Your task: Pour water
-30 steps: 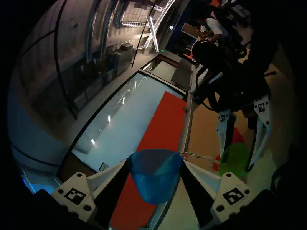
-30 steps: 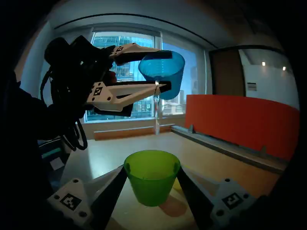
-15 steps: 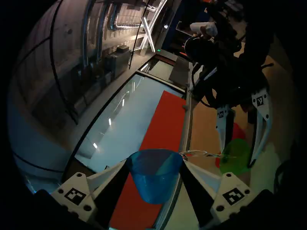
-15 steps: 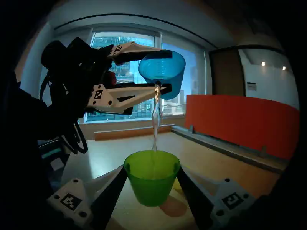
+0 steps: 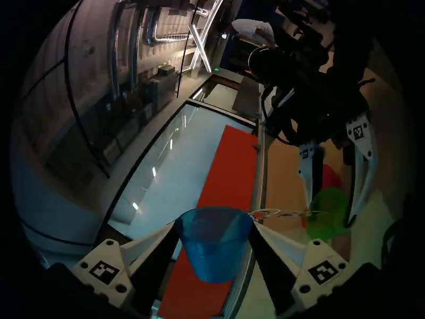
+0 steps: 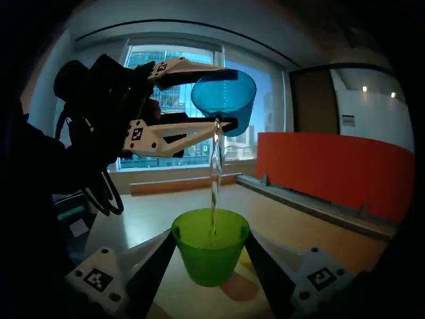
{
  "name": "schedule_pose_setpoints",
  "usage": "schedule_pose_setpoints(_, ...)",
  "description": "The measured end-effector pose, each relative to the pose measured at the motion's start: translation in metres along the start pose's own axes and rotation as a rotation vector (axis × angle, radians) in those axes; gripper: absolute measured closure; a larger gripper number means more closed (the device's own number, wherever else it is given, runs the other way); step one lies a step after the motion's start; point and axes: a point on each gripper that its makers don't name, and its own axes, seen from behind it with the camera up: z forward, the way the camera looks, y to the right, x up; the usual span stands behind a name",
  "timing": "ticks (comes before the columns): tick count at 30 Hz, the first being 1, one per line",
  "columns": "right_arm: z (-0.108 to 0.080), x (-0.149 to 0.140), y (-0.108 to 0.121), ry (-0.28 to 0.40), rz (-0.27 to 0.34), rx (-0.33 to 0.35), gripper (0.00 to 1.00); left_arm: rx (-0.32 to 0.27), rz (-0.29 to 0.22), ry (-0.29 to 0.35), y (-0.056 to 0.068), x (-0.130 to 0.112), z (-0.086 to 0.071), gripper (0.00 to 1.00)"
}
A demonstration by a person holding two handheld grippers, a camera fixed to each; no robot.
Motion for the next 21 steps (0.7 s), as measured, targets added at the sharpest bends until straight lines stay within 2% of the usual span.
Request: schedule_pose_setpoints(21, -0.0012, 0.0019, -0.0003, 0.007, -0.003, -0.004, 0.09, -0.001, 0.067, 0.007, 0.0, 0.0065, -0.0029, 0.12)
